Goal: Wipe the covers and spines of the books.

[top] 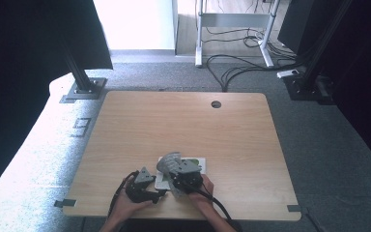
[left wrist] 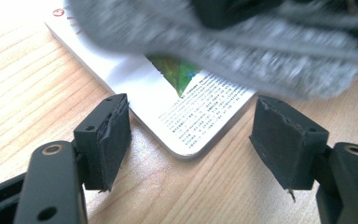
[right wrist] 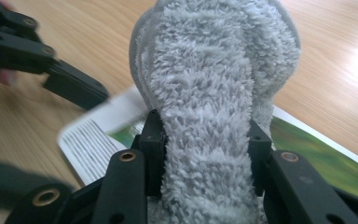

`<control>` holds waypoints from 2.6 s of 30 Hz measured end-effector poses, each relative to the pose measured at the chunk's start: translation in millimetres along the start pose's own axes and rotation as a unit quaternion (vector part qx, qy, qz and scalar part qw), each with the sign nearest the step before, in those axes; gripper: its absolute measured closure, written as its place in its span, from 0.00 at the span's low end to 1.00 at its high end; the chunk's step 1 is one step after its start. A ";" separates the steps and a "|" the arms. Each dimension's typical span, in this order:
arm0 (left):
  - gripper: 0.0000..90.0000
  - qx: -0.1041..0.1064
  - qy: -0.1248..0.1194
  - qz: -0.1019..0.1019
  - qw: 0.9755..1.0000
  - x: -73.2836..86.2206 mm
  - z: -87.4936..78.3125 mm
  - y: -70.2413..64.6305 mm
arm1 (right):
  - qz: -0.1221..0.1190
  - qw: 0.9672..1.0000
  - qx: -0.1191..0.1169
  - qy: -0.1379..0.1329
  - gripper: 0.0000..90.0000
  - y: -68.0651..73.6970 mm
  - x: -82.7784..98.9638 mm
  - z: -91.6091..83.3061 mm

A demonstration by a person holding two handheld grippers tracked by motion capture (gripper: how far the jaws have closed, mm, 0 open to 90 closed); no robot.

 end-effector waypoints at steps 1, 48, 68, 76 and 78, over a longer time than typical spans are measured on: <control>0.31 0.001 -0.001 0.000 1.000 -0.1 0.0 0.1 | 0.001 1.000 0.006 0.001 0.68 -6.0 2.9 -3.0; 0.31 0.008 -0.006 -0.006 1.000 -0.3 -1.7 3.0 | 0.145 0.968 0.201 0.028 0.69 -227.7 41.8 -36.5; 0.30 0.002 -0.008 -0.018 1.000 1.9 -9.0 13.1 | 0.164 0.957 0.239 0.019 0.40 -239.5 43.6 -44.9; 0.30 -0.002 -0.011 -0.024 1.000 2.6 -11.8 17.5 | 0.155 0.971 0.176 -0.038 0.42 -203.7 20.3 -64.9; 0.30 -0.002 -0.012 -0.024 1.000 2.7 -12.1 18.0 | 0.150 0.974 0.161 -0.048 0.43 -193.3 18.5 -68.2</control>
Point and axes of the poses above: each handheld gripper's, and its own axes: z roughly forward along the jaws, x roughly out of its underside, y roughly to its left, the point moved 9 cm from there along z, roughly forward along the jaws, and after that the axes turned 15 degrees about x, right-handed, at the moved point
